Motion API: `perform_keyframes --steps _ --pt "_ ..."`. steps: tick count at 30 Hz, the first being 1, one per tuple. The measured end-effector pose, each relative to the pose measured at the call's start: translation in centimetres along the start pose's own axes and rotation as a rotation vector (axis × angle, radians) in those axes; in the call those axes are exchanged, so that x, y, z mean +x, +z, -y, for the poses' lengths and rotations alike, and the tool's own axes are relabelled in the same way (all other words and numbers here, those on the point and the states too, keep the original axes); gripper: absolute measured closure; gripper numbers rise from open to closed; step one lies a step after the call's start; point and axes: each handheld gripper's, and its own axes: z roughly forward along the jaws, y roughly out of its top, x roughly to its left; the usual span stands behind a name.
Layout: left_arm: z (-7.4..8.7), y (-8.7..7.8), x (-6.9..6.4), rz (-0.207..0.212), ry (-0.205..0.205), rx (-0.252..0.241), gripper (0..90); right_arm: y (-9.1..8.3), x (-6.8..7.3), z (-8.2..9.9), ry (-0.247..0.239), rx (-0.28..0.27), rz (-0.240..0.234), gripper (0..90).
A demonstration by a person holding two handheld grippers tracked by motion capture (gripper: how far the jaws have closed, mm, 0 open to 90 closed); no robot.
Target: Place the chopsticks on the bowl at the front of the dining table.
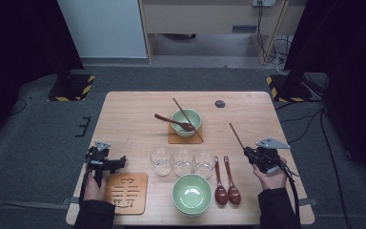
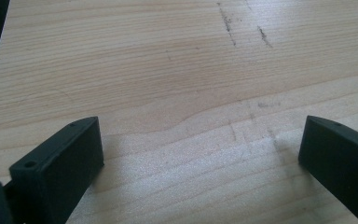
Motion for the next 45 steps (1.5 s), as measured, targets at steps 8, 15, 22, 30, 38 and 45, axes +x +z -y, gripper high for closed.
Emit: perform_keyframes --steps 8,15,22,30,38,45 --pt "0.0 0.0 0.0 0.000 0.000 0.000 0.0 0.2 0.5 -1.8 -0.005 -0.029 -0.007 84.8" --pt "0.0 0.0 0.0 0.000 0.000 0.000 0.0 0.5 1.1 -3.2 -0.013 -0.046 -0.012 84.9" --pt "0.0 0.0 0.0 0.000 0.000 0.000 0.0 0.6 1.3 -4.2 -0.009 -0.061 -0.019 84.9" --pt "0.0 0.0 0.0 0.000 0.000 0.000 0.0 1.0 1.9 -6.1 -0.018 -0.083 -0.026 84.9" --pt "0.0 0.0 0.0 0.000 0.000 0.000 0.0 2.2 2.5 -7.1 -0.021 -0.084 -0.038 84.9" --pt "0.0 0.0 0.0 0.000 0.000 0.000 0.0 2.9 2.7 -8.0 -0.023 -0.084 -0.039 84.9"
